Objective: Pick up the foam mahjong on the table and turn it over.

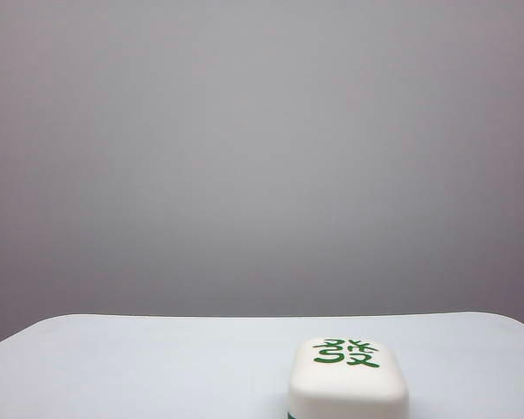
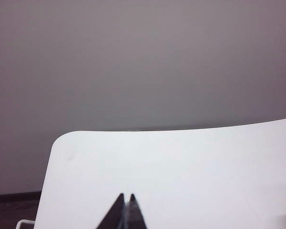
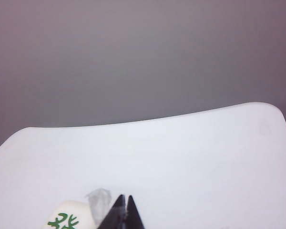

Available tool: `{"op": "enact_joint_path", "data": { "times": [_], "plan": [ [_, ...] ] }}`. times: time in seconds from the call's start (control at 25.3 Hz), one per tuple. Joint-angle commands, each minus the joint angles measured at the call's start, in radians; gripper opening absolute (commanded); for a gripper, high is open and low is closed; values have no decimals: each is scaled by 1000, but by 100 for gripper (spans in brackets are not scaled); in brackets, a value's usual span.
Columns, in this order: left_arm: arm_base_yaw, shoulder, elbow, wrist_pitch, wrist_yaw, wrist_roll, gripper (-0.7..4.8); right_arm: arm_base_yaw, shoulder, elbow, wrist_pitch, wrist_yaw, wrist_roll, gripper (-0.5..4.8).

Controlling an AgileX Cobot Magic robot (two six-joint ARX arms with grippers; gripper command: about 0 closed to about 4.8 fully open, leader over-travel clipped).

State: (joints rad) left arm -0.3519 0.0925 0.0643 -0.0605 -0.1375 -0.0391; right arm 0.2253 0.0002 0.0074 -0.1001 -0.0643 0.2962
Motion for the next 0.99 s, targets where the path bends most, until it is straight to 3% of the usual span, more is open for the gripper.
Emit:
{"op": "enact_joint_path", "data": {
  "times": [0.04,0.4,0.99],
  "plan": [
    [98,-1,-53,112,132,-26,-6,-2,0,-6,12,19,-16,-1],
    [268,-1,-58,21,153,-14,-6,-2,0,-6,-64,34,-39,-1],
    [287,0,-58,-126,87,-14,-6,0,4,-6,-86,66,-72,0]
  ]
}}
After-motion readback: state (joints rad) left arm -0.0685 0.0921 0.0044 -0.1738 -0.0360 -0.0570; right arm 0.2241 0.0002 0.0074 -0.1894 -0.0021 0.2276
